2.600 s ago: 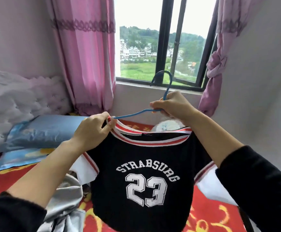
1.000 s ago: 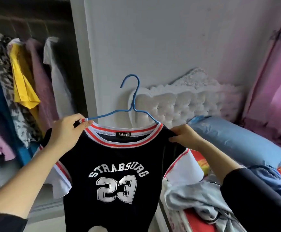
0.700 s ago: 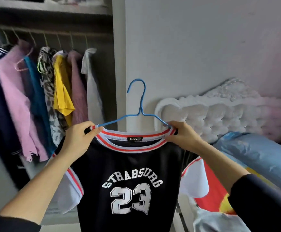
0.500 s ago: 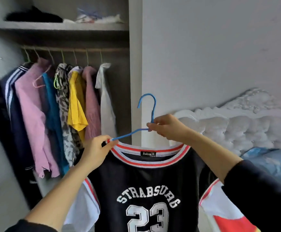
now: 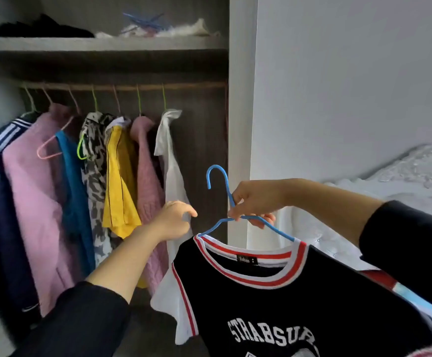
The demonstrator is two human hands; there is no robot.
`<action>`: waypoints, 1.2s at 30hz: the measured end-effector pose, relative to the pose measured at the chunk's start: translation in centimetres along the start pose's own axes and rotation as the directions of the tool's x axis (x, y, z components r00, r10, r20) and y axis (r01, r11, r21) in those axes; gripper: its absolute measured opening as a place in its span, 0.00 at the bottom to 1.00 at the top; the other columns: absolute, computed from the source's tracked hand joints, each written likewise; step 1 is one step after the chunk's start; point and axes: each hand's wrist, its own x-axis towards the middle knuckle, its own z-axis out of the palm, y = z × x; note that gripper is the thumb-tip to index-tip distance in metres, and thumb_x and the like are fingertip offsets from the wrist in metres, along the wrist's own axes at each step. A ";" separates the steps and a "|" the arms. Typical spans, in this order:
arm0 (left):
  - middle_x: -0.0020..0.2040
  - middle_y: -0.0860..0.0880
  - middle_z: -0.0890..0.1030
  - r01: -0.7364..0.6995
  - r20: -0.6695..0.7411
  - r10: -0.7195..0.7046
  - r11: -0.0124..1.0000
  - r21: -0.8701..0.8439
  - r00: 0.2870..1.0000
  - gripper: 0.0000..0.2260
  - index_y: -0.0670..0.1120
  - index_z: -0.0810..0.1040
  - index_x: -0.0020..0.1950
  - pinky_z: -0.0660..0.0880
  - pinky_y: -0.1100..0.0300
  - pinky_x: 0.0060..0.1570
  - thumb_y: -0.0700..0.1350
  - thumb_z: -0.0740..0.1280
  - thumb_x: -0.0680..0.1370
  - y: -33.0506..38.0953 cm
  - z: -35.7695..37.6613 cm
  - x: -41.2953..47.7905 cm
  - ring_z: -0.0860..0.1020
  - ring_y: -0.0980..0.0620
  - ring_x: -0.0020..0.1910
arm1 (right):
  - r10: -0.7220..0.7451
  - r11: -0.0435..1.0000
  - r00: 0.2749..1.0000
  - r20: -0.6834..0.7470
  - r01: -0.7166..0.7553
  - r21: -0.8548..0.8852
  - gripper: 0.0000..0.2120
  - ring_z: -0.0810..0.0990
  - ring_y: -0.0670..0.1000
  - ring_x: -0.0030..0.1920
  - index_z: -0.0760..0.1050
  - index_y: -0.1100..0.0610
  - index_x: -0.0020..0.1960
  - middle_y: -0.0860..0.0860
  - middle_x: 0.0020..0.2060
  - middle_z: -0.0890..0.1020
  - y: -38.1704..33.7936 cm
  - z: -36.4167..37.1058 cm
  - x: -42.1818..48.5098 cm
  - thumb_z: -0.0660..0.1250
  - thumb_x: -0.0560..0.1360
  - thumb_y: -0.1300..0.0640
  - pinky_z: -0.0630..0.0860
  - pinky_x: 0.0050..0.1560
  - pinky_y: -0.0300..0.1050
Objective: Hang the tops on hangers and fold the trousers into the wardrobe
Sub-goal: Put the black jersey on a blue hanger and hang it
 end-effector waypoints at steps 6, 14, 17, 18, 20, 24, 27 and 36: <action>0.79 0.48 0.51 -0.024 -0.194 0.142 0.861 0.508 0.971 0.24 0.54 0.64 0.74 0.43 0.48 0.74 0.48 0.60 0.77 -2.3 -3.7 8.2 0.42 0.47 0.77 | 0.181 0.983 0.980 -0.079 -0.182 0.005 0.13 0.74 0.47 0.20 0.74 0.61 0.38 0.53 0.28 0.77 -1.1 -0.6 6.2 0.63 0.79 0.56 0.74 0.26 0.34; 0.78 0.48 0.57 -0.155 -0.232 0.362 0.776 0.611 0.903 0.20 0.53 0.67 0.72 0.42 0.46 0.73 0.52 0.54 0.80 -5.8 -9.3 14.9 0.44 0.49 0.77 | 0.315 0.938 0.854 -0.414 -0.346 -0.001 0.10 0.80 0.50 0.31 0.78 0.64 0.43 0.53 0.32 0.80 -4.8 -6.3 13.4 0.62 0.77 0.59 0.79 0.37 0.41; 0.74 0.48 0.64 -0.223 -0.170 0.423 0.730 0.645 0.890 0.18 0.52 0.73 0.67 0.44 0.44 0.72 0.52 0.53 0.80 -7.7 -11.1 16.1 0.48 0.48 0.77 | 0.335 0.914 0.783 -0.524 -0.406 -0.023 0.08 0.81 0.54 0.36 0.75 0.61 0.40 0.55 0.36 0.80 -6.5 -8.2 15.7 0.62 0.76 0.59 0.79 0.36 0.46; 0.72 0.49 0.66 -0.236 -0.157 0.433 0.720 0.652 0.887 0.17 0.51 0.75 0.64 0.45 0.44 0.72 0.52 0.53 0.80 -8.1 -11.6 16.4 0.49 0.48 0.77 | 0.334 0.906 0.759 -0.558 -0.421 -0.031 0.06 0.80 0.54 0.37 0.73 0.59 0.40 0.54 0.37 0.79 -7.0 -8.9 16.4 0.62 0.75 0.59 0.79 0.36 0.46; 0.69 0.51 0.71 -0.250 -0.163 0.451 0.721 0.647 0.878 0.17 0.51 0.79 0.60 0.45 0.45 0.72 0.53 0.54 0.80 -9.0 -12.4 17.1 0.50 0.49 0.77 | 0.324 0.892 0.709 -0.626 -0.450 -0.048 0.07 0.78 0.52 0.36 0.70 0.57 0.38 0.52 0.36 0.76 -7.7 -10.0 17.6 0.63 0.75 0.59 0.75 0.32 0.46; 0.69 0.53 0.70 -0.301 -0.175 0.506 0.719 0.626 0.845 0.15 0.53 0.78 0.59 0.43 0.47 0.73 0.54 0.56 0.79 -10.5 -14.0 18.8 0.50 0.51 0.77 | 0.291 0.891 0.645 -0.707 -0.452 -0.045 0.04 0.79 0.53 0.37 0.71 0.57 0.41 0.52 0.37 0.77 -8.7 -12.0 20.5 0.62 0.75 0.60 0.75 0.33 0.46; 0.68 0.53 0.70 -0.326 -0.149 0.532 0.691 0.645 0.834 0.14 0.54 0.78 0.58 0.44 0.47 0.73 0.54 0.60 0.77 -11.4 -15.3 20.1 0.50 0.51 0.77 | 0.249 0.897 0.587 -0.771 -0.440 -0.046 0.03 0.77 0.51 0.35 0.71 0.57 0.48 0.50 0.37 0.76 -8.6 -13.2 23.3 0.61 0.76 0.58 0.72 0.31 0.45; 0.74 0.53 0.61 -0.376 -0.219 0.513 0.804 0.460 0.830 0.23 0.56 0.69 0.67 0.48 0.51 0.73 0.53 0.67 0.73 -10.5 -18.6 25.0 0.49 0.52 0.76 | 0.201 0.931 0.453 -0.868 -0.365 0.025 0.12 0.76 0.53 0.37 0.74 0.59 0.58 0.51 0.39 0.76 -6.0 -17.9 31.0 0.61 0.78 0.56 0.71 0.34 0.45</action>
